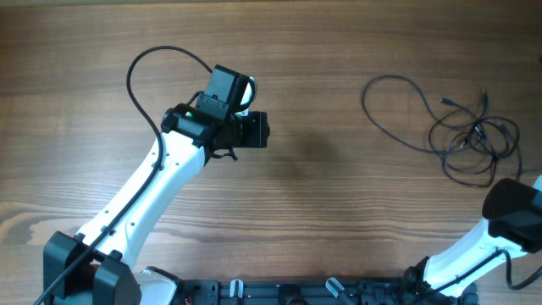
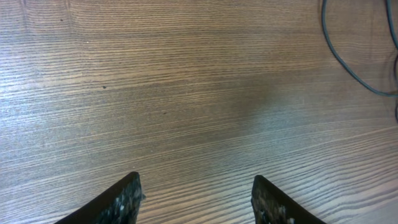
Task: Untangle cables
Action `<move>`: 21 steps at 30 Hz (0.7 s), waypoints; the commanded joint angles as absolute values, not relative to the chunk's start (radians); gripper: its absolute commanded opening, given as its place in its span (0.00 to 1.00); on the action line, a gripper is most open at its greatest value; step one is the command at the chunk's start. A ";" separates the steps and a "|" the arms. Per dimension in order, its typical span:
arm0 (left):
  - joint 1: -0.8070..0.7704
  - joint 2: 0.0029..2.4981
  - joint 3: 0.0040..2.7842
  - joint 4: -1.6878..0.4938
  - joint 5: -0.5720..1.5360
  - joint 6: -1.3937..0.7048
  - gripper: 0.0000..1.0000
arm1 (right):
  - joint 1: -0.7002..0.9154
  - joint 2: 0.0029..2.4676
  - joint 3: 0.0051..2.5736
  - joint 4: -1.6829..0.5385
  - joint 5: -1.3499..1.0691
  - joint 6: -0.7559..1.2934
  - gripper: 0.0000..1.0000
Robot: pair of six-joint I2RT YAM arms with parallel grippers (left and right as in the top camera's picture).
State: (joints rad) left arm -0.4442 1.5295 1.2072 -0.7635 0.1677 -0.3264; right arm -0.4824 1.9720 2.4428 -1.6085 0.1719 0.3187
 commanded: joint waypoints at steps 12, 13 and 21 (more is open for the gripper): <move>-0.447 1.514 1.211 -0.764 0.155 -0.318 0.58 | -0.486 1.994 2.445 -1.608 0.158 0.273 0.80; -0.447 1.514 1.211 -0.764 0.155 -0.318 0.58 | -0.495 2.004 2.445 -1.609 0.154 0.273 0.80; -0.447 1.514 1.211 -0.706 0.028 -0.330 0.61 | -0.443 2.011 2.168 -1.524 -0.430 -0.033 0.89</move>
State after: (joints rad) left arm -0.4442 1.5295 1.2072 -0.7246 0.1535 -0.3267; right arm -0.4915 1.9949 2.2280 -1.5410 -0.1265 0.1612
